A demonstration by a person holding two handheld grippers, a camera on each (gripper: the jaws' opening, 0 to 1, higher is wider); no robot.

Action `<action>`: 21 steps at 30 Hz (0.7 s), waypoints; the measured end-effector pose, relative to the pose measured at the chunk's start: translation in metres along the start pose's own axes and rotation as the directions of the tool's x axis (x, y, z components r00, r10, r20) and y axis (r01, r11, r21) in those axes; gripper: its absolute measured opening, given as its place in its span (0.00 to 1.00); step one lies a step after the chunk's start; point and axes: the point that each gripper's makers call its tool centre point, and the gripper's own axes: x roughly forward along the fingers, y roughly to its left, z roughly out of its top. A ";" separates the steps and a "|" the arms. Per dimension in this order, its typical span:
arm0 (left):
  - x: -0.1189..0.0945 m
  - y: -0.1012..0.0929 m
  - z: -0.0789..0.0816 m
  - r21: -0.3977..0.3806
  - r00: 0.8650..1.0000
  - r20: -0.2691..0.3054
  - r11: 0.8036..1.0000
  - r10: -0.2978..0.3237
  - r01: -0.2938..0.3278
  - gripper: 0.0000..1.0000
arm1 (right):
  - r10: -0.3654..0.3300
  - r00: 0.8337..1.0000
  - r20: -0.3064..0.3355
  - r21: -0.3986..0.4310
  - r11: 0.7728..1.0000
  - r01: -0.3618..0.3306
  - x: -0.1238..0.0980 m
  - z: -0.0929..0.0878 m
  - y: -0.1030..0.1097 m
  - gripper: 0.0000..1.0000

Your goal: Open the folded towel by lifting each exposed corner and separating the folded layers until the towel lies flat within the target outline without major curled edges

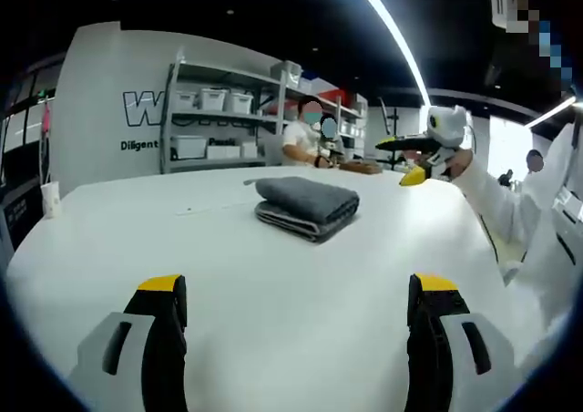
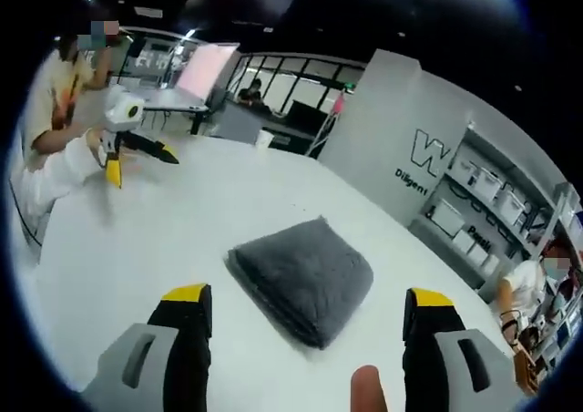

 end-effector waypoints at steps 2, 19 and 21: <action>0.000 0.001 0.000 0.000 1.000 -0.001 1.000 0.002 -0.002 1.00 | 0.005 1.000 0.006 -0.009 1.000 -0.005 0.007 0.009 -0.001 0.87; 0.001 0.015 -0.009 -0.014 0.999 -0.018 0.999 0.048 -0.048 1.00 | 0.088 0.995 0.052 0.019 0.996 -0.089 0.069 0.055 0.026 0.82; 0.001 0.016 -0.009 -0.015 0.999 -0.017 0.999 0.050 -0.050 1.00 | 0.085 0.996 0.039 0.012 0.996 -0.086 0.076 0.050 0.028 0.82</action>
